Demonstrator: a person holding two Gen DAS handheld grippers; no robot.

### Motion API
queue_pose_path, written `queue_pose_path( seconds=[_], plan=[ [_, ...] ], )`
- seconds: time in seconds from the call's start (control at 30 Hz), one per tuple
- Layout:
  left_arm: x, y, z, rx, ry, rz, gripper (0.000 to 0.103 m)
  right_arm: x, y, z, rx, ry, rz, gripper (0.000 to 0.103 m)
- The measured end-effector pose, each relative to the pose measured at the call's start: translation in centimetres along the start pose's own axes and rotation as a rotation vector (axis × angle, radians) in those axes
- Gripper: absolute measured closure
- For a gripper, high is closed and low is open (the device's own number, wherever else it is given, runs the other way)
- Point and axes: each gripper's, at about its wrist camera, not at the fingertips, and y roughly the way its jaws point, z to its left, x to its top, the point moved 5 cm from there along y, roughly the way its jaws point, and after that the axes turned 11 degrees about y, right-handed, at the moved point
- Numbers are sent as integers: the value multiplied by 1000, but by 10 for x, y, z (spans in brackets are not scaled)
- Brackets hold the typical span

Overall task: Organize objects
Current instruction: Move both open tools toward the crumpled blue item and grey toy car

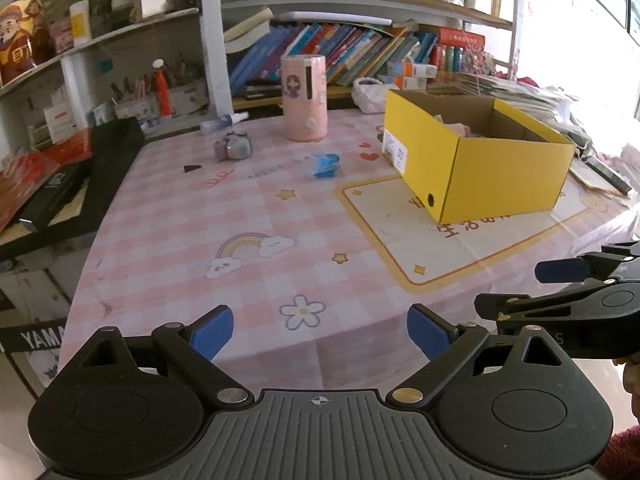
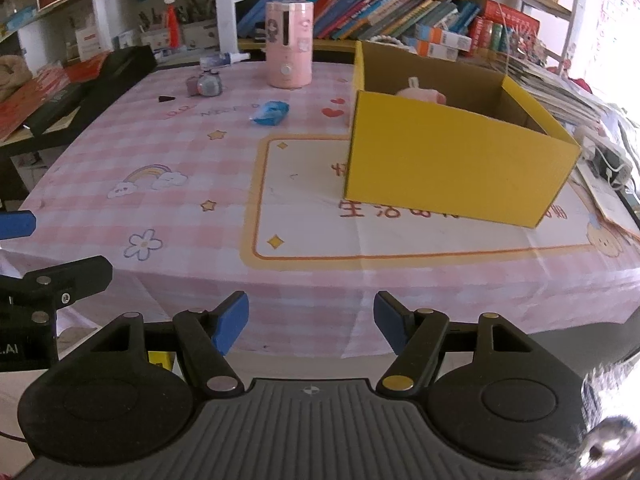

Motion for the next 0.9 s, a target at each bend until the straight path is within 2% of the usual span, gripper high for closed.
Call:
queue_pose_path(
  seconds=[0.9],
  plan=[
    [-4, -8, 31, 18, -33, -49, 7, 11, 0, 37, 37, -41, -47, 36]
  ],
)
